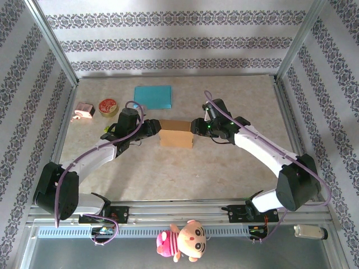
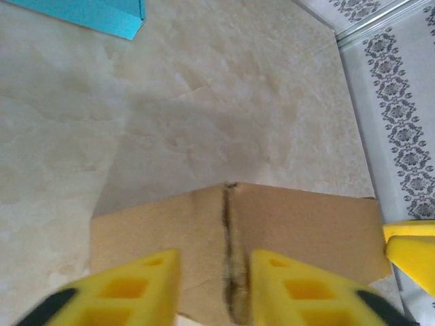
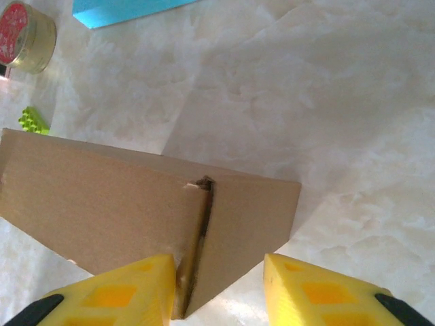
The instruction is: Fold the paper box
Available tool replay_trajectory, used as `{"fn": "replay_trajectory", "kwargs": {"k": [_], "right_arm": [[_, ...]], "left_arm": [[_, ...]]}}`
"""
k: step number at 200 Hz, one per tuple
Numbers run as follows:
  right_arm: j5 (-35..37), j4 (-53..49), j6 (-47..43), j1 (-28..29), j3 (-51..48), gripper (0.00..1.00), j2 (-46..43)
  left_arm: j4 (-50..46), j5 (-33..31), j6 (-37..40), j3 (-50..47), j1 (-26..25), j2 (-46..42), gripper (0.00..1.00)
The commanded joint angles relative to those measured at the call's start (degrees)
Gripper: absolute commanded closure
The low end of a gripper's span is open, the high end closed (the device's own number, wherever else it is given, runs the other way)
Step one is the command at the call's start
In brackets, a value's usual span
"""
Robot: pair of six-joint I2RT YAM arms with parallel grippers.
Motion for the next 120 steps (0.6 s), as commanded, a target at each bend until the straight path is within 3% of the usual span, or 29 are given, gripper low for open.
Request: {"fn": "replay_trajectory", "kwargs": {"k": [1, 58, 92, 120], "right_arm": [[-2.43, -3.59, -0.16, 0.01, 4.95, 0.58, 0.34], [-2.52, -1.51, 0.48, 0.25, 3.91, 0.56, 3.83], [-0.2, -3.46, -0.17, 2.42, 0.26, 0.6, 3.31], [2.96, -8.64, -1.28, 7.01, -1.5, 0.62, -3.45]], "left_arm": [[-7.01, 0.84, 2.1, 2.64, 0.22, -1.32, 0.59], [-3.92, 1.7, 0.67, 1.59, 0.22, -0.89, 0.56], [-6.28, 4.27, -0.88, -2.18, -0.63, -1.9, 0.72], [-13.91, 2.11, -0.96, -5.7, -4.08, -12.13, 0.73]]}}
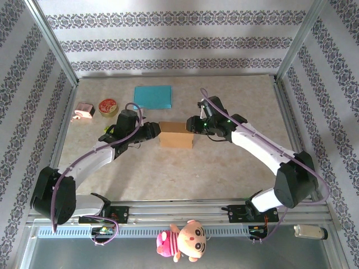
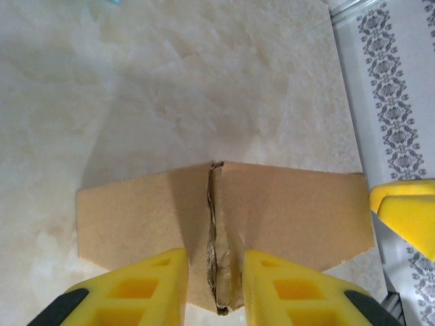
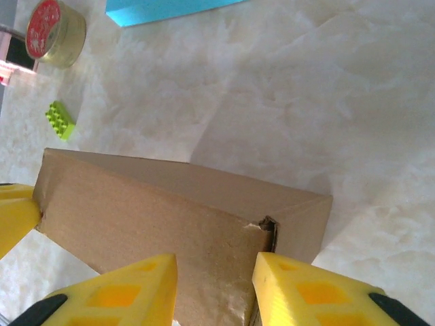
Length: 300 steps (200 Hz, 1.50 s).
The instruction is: Fold the paper box
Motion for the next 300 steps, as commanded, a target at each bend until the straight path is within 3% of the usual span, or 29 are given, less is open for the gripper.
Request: {"fn": "replay_trajectory", "kwargs": {"k": [1, 27, 52, 72, 82, 100, 129, 176, 214, 248, 267, 300], "right_arm": [[3.13, -8.84, -1.09, 4.51, -3.82, 0.62, -4.66], [6.35, -12.98, 2.36, 9.33, -11.34, 0.59, -15.14], [7.42, -14.46, 6.59, 9.68, -15.95, 0.54, -24.27], [11.51, -12.92, 10.46, 8.45, -19.68, 0.2, -27.89], [8.65, -9.41, 11.37, 6.96, -21.45, 0.15, -27.76], [2.75, -2.86, 15.12, 5.84, -24.65, 0.15, -24.81], [-4.91, 6.06, 19.78, 7.55, -27.41, 0.26, -16.84], [-6.77, 13.7, 21.84, 13.31, -26.25, 0.35, -7.06], [-2.23, 12.58, 21.35, 8.79, -23.93, 0.45, -5.03], [1.39, 16.3, 13.44, -1.74, -19.9, 0.5, -0.29], [-0.35, 15.51, 6.43, -7.74, -11.88, 0.5, 8.14], [-2.53, 15.03, -2.6, -13.45, 6.56, 0.5, 24.25]], "left_arm": [[-10.14, -0.84, -0.33, -3.65, -3.21, -7.84, 0.73], [-18.4, -5.88, -3.23, -7.96, -7.4, -20.52, 0.68], [-20.97, -8.43, -5.39, -10.72, -8.61, -27.74, 0.45], [-19.89, -9.55, -5.53, -12.57, -8.64, -26.32, 0.28], [-18.69, -8.82, -5.33, -12.7, -8.64, -23.37, 0.22], [-15.97, -5.64, -5.1, -11.82, -8.79, -16.25, 0.16], [-8.73, -0.53, -5.8, -10.58, -10.22, -5.85, 0.19], [1.17, 4.1, -9.21, -8.88, -15.82, 5.61, 0.37], [2.52, 3.02, -7.19, -2.96, -16.31, 13.54, 0.4], [6.19, -1.37, -5.07, 13.06, -15.58, 29.6, 0.43], [4.06, -3.08, -5.72, 28.24, -13.99, 41.25, 0.44], [-1.1, -12.4, -1.0, 53.01, -12.34, 56.81, 0.49]]}}
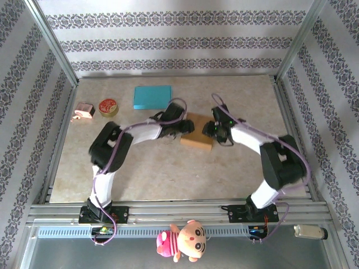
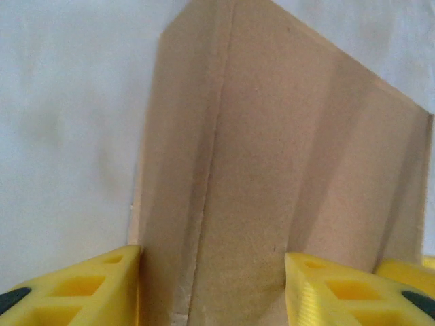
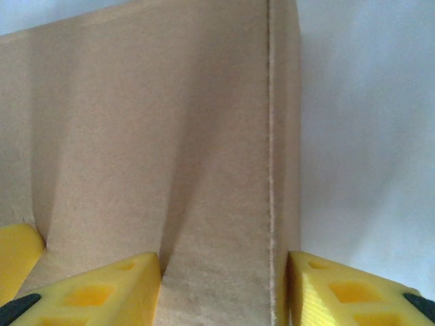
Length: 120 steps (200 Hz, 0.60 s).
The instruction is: Fold the paper box
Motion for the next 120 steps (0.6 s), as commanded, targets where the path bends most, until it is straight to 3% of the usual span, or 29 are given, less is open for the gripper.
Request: {"fn": "replay_trajectory", "kwargs": {"k": [1, 28, 63, 90, 120], "right_arm": [[-9.19, 5.96, -8.89, -0.26, 11.96, 0.5, 9.38], [-13.89, 3.41, -10.36, -2.75, 28.28, 0.51, 22.1], [-17.01, -2.1, -10.26, -3.4, 45.99, 0.48, 33.81], [-17.68, -6.98, -10.73, -3.41, 54.65, 0.42, 38.32], [-17.2, -10.04, -12.43, -3.57, 58.17, 0.31, 37.32]], "left_arm": [[1.83, -2.62, 3.07, 14.07, -1.03, 8.88, 0.49], [-1.61, -4.18, 2.24, 29.98, 2.5, 19.37, 0.49], [-2.68, -5.96, 3.39, 40.84, 5.92, 26.66, 0.49], [-11.78, -4.03, 5.25, 53.32, 7.49, 32.15, 0.42], [-14.47, -5.79, 5.42, 53.51, 7.83, 30.98, 0.34]]}}
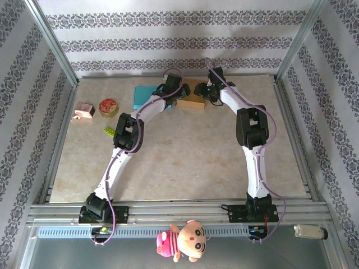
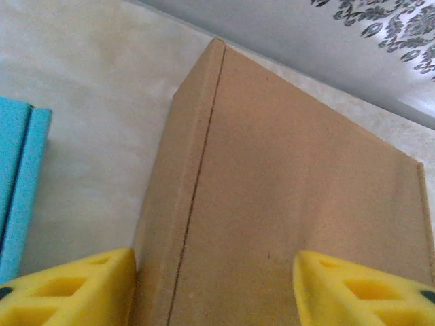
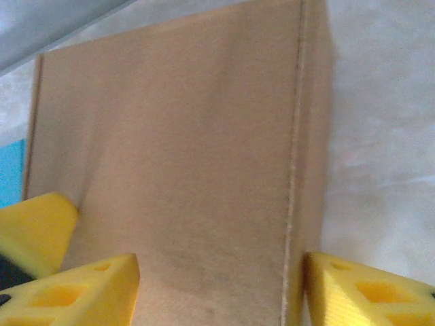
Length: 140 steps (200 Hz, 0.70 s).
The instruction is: Fold the paper box
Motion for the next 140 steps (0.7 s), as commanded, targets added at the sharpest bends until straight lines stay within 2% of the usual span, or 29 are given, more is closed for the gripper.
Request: {"fn": "replay_trajectory", "kwargs": {"k": [1, 42, 91, 111, 140], "right_arm": [[-8.07, -3.27, -1.64, 3.1, 3.55, 0.31, -0.87], [-4.03, -12.76, -6.61, 1.77, 12.54, 0.18, -3.35], [-4.8, -18.24, -10.31, -0.52, 17.06, 0.12, -8.12], [-4.87, -19.91, -12.0, -1.29, 16.83, 0.11, -11.66], [-4.17, -20.09, -15.13, -2.7, 12.04, 0.08, -18.0]], "left_arm": [[-4.66, 3.9, 0.65, 2.08, -2.52, -0.49, 0.34], [-6.76, 1.69, 1.61, 1.72, -2.47, -5.29, 0.29], [-4.8, -0.48, 4.63, -2.73, -2.47, -15.75, 0.26], [-2.16, -1.25, 5.41, -8.6, -2.48, -23.1, 0.25], [6.75, -3.56, 7.95, -25.7, -2.53, -38.42, 0.23]]}}
